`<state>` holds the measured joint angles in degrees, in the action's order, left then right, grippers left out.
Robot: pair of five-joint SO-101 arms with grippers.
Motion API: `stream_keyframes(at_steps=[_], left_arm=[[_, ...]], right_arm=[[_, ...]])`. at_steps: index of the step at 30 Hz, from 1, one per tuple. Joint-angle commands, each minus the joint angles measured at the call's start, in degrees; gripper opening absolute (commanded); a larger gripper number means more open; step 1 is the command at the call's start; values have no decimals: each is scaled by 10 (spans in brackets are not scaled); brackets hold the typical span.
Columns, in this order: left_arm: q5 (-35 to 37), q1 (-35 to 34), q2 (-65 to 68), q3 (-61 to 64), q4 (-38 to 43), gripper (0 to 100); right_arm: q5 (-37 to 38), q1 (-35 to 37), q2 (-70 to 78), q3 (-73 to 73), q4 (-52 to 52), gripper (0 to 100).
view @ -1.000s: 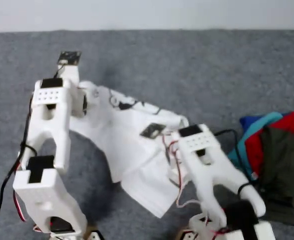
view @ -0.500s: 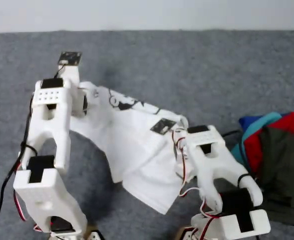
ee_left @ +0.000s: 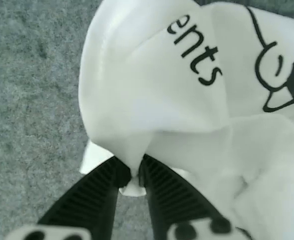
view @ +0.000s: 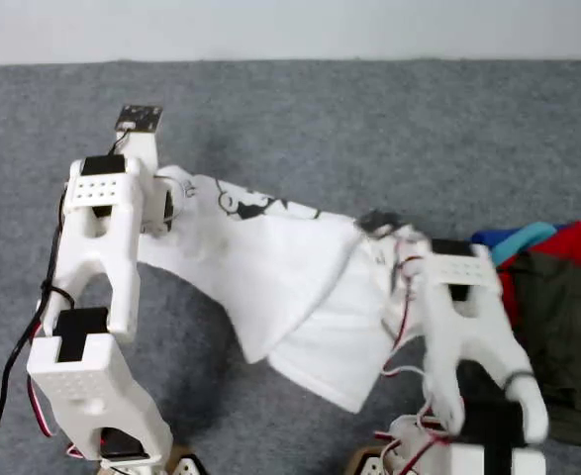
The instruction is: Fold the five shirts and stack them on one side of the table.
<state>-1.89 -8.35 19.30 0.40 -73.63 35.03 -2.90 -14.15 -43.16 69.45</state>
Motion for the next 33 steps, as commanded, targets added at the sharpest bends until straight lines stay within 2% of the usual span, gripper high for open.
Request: stream_keyframes(at_steps=[1, 4, 9, 13, 16, 19, 25, 29, 33], left_arm=[[-4, 6, -7, -24, -4, 13], [-4, 7, -7, -24, -7, 13], [-4, 7, -7, -24, -8, 13], [-4, 7, -7, -24, -8, 13], [-4, 9, -6, -23, -8, 13], [-4, 16, -6, -23, -8, 13], [-5, 33, -6, -11, -5, 13], [-4, 40, -6, -5, -4, 13], [-4, 36, -6, -5, -4, 13]], right_arm=[[30, -55, -82, 19, 23, 10], [69, -98, -115, 17, 23, 10], [90, -162, -121, 17, 19, 10], [90, -176, -121, 17, 22, 25], [68, -166, -124, 18, 54, 151], [18, -119, -135, 36, 130, 284], [6, 46, -204, 136, 269, 241], [-67, 191, -207, 155, 238, 238], [-114, 265, -133, 149, 155, 237]])
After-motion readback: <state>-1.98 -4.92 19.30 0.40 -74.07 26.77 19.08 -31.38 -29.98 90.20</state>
